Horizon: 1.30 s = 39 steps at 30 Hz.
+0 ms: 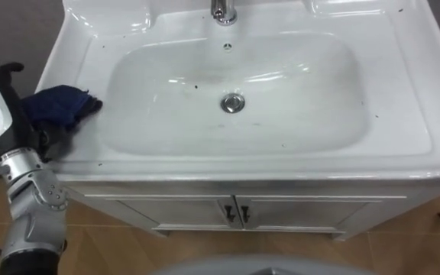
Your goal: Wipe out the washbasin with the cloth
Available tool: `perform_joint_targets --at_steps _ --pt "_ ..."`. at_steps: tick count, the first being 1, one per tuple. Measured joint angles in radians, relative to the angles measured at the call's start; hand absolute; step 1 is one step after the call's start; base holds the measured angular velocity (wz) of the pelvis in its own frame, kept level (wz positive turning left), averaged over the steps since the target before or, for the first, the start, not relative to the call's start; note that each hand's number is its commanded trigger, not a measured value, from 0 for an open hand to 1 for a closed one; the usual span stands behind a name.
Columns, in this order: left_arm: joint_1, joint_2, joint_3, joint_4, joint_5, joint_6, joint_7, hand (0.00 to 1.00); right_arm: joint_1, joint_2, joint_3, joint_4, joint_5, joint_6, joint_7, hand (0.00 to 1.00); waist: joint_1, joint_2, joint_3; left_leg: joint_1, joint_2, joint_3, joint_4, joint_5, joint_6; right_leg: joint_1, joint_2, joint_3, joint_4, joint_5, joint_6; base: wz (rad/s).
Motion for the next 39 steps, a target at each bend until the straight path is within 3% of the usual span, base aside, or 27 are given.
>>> perform_joint_targets --at_steps 16,22,26,30,39 --pt "-0.037 0.003 0.0 -0.001 -0.004 -0.004 0.048 0.0 -0.01 0.005 0.009 -0.004 -0.001 0.0 0.001 0.0 -0.005 -0.002 0.0027 -0.001 -0.003 -0.002 0.0 0.001 0.003 0.001 -0.002 -0.003 0.003 0.0 0.001 0.0" --pt "-0.056 0.002 0.0 -0.005 -0.066 -0.007 0.048 0.0 -0.008 0.012 0.041 -0.004 0.001 0.0 -0.001 0.0 -0.005 -0.001 0.0018 -0.001 -0.004 -0.006 0.001 0.001 0.002 0.002 -0.001 -0.003 -0.001 0.0 0.001 0.0" --pt "-0.06 0.003 0.0 -0.049 -0.172 -0.013 0.047 0.0 -0.021 0.012 0.044 -0.004 0.001 0.0 -0.001 0.0 -0.005 -0.008 0.0029 -0.001 -0.006 -0.008 0.001 0.001 0.003 0.002 -0.001 -0.006 0.001 0.0 0.001 0.01" --pt "-0.078 0.002 0.0 -0.109 -0.288 -0.045 0.047 0.0 -0.039 0.026 0.044 0.009 0.001 0.0 -0.014 0.0 -0.022 -0.023 0.0062 -0.012 -0.008 -0.016 0.024 -0.003 0.01 0.011 -0.007 -0.029 0.001 0.001 0.003 0.15" --pt "-0.098 0.0 0.0 -0.22 -0.564 -0.078 0.015 0.0 -0.051 0.029 0.044 -0.003 0.022 -0.004 -0.031 0.0 -0.011 -0.012 0.0066 -0.006 -0.012 -0.027 0.029 -0.01 0.024 0.035 -0.009 -0.029 -0.002 0.007 0.021 0.02"
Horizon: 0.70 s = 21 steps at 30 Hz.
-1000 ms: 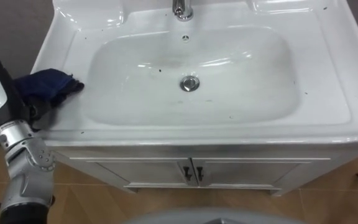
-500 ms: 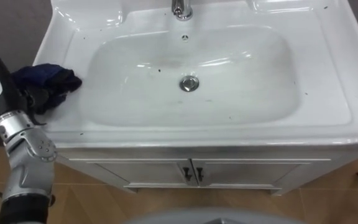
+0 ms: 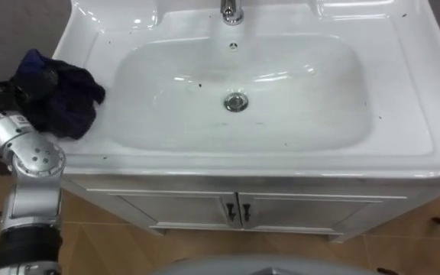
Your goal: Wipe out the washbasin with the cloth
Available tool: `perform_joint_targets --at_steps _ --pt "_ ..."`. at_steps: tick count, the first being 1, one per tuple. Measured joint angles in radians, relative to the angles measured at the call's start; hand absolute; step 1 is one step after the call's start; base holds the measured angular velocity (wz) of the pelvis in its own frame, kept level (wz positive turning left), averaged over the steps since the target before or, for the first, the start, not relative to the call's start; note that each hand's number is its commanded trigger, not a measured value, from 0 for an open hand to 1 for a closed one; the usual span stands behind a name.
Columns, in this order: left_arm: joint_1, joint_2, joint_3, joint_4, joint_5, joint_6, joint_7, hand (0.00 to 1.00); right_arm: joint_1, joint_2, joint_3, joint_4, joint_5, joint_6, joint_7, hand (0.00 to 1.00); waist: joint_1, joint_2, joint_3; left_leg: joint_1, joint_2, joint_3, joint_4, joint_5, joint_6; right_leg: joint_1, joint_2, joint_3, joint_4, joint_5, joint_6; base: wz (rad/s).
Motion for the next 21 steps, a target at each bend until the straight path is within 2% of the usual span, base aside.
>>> perform_joint_targets --at_steps 4,9,21 --pt "0.0 -0.005 0.0 -0.048 -0.103 -0.005 -0.009 0.0 -0.003 0.003 0.0 0.0 0.024 0.001 -0.006 0.0 0.0 0.003 -0.0006 0.007 -0.014 -0.003 0.001 -0.005 0.009 0.007 -0.007 -0.001 0.005 -0.004 0.009 0.02" --pt "-0.003 -0.006 0.002 -0.069 -0.108 -0.024 -0.012 0.0 -0.004 0.016 0.0 -0.005 0.065 0.0 -0.033 0.0 0.009 0.002 -0.0014 0.011 -0.014 -0.004 0.005 -0.008 0.016 0.009 -0.012 0.001 0.019 -0.006 0.014 0.0" --pt "-0.003 -0.016 0.047 -0.068 -0.142 -0.035 -0.024 0.0 0.004 0.019 0.0 -0.006 0.118 -0.022 -0.037 0.0 0.015 0.014 -0.0032 0.012 -0.015 -0.006 0.014 -0.016 0.027 0.009 -0.019 0.001 0.039 -0.003 0.018 0.0"
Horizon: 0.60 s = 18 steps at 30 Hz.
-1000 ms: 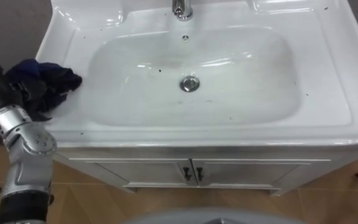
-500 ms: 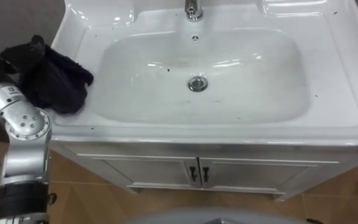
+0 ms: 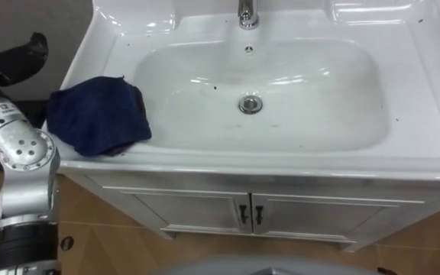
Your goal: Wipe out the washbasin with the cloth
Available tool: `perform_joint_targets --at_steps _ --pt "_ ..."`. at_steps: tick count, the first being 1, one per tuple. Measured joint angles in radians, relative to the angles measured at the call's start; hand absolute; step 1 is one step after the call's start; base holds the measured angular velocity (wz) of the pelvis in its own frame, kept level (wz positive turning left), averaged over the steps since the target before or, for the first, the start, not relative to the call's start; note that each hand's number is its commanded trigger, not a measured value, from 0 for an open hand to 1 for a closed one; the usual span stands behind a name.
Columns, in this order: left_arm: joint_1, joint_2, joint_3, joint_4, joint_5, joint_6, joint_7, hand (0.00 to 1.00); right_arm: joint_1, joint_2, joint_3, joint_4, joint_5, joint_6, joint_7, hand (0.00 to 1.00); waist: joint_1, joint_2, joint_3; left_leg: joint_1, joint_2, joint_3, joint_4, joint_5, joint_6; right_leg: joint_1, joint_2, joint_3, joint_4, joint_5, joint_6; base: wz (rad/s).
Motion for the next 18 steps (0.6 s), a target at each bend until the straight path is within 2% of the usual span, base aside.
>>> perform_joint_targets --at_steps 5,11,14,18 --pt "0.0 0.0 0.022 0.0 0.007 -0.01 0.011 0.0 0.007 -0.002 0.0 0.0 0.022 -0.003 0.001 0.0 0.003 0.002 0.0004 -0.009 -0.001 0.0 0.015 -0.004 0.006 0.0 -0.003 -0.002 0.0 0.0 0.004 0.01" --pt "0.006 0.0 0.047 -0.018 0.007 -0.024 0.09 0.0 0.013 -0.006 0.0 0.007 0.054 -0.007 0.001 0.0 0.035 0.006 0.0026 -0.013 -0.006 0.0 0.021 -0.007 0.011 -0.011 -0.008 0.005 0.017 -0.003 0.009 0.0" --pt "0.012 0.001 0.096 -0.019 0.009 -0.04 0.119 0.0 0.016 -0.009 0.0 0.007 0.033 -0.007 0.001 0.0 0.05 0.008 0.0032 -0.018 -0.007 0.0 0.024 -0.008 0.012 -0.016 -0.01 0.005 0.019 -0.005 0.012 0.0" --pt "0.07 0.001 0.179 -0.019 0.008 -0.045 0.14 0.0 0.026 -0.017 0.0 0.008 0.018 -0.007 0.001 0.0 0.084 0.014 0.0024 -0.026 -0.008 -0.002 0.026 -0.008 0.013 -0.027 -0.01 0.001 0.013 -0.007 0.014 0.03"
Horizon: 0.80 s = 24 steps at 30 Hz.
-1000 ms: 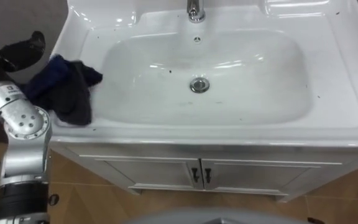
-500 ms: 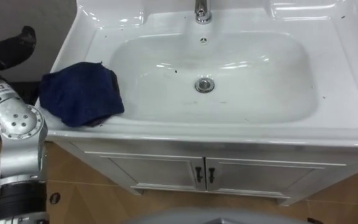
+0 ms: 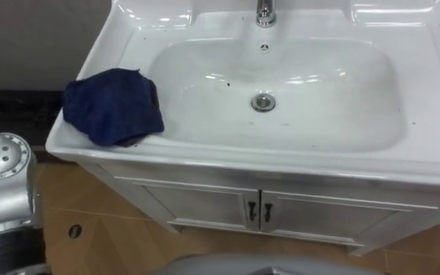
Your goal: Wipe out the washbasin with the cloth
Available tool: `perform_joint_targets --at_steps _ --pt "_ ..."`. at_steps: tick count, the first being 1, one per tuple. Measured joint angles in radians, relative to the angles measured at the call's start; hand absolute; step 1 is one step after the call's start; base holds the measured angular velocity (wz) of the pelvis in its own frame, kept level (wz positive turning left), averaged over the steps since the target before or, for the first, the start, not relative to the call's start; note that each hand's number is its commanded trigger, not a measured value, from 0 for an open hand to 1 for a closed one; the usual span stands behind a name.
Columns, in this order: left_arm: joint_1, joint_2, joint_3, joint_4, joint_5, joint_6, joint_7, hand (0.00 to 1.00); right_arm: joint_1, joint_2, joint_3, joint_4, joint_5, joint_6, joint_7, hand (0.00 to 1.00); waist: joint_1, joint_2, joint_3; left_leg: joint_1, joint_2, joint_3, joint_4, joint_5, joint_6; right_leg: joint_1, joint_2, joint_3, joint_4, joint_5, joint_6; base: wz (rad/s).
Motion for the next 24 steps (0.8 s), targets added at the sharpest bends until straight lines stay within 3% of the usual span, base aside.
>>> perform_joint_targets --at_steps 3,8,12,14,16,20,24 --pt "0.041 0.0 0.041 0.006 -0.005 -0.001 0.004 0.0 0.012 -0.007 0.0 -0.001 0.01 0.0 0.005 0.0 0.025 -0.008 0.0009 -0.001 -0.01 -0.015 -0.001 0.0 0.001 0.006 -0.008 -0.017 -0.001 -0.007 0.006 0.14" --pt "0.137 -0.002 0.05 0.019 -0.047 -0.001 0.002 0.0 0.013 -0.014 -0.003 -0.004 0.012 0.001 0.019 0.0 0.051 -0.011 -0.0071 0.005 -0.027 -0.048 0.001 -0.005 0.009 0.032 -0.017 -0.042 -0.012 -0.012 0.016 0.21" --pt "0.196 -0.008 0.047 0.179 -0.054 0.0 -0.013 0.0 0.009 -0.025 -0.013 -0.013 0.006 0.002 0.033 0.0 0.075 -0.012 -0.0069 0.01 -0.03 -0.064 -0.001 -0.007 0.012 0.035 -0.022 -0.06 0.011 -0.012 0.016 0.13" --pt "0.216 -0.022 0.047 0.24 -0.071 0.0 -0.026 0.0 0.004 -0.027 -0.013 -0.021 0.006 0.002 0.049 0.0 0.079 -0.018 -0.0073 0.007 -0.033 -0.078 0.0 -0.007 0.012 0.034 -0.024 -0.083 0.012 -0.012 0.016 0.19" --pt "0.236 -0.049 0.046 0.29 -0.116 0.009 -0.029 0.0 0.004 -0.029 -0.013 -0.044 0.006 0.009 0.066 0.0 0.079 -0.033 -0.0127 -0.003 -0.036 -0.088 0.001 -0.005 0.013 0.026 -0.028 -0.099 0.019 -0.012 0.016 0.17" --pt "0.262 -0.064 0.016 0.369 -0.15 0.012 -0.058 0.0 0.003 -0.031 -0.014 -0.045 -0.006 0.011 0.098 0.0 0.077 -0.058 -0.0112 -0.005 -0.044 -0.102 0.001 -0.003 0.017 0.032 -0.031 -0.1 0.019 -0.012 0.016 0.13" --pt "0.29 -0.075 -0.046 0.562 -0.145 0.025 -0.137 0.0 0.006 -0.033 -0.024 -0.046 -0.01 0.011 0.136 0.0 0.073 -0.067 -0.0075 0.01 -0.045 -0.1 -0.004 -0.006 0.022 0.041 -0.03 -0.076 0.018 -0.01 0.018 -0.03"
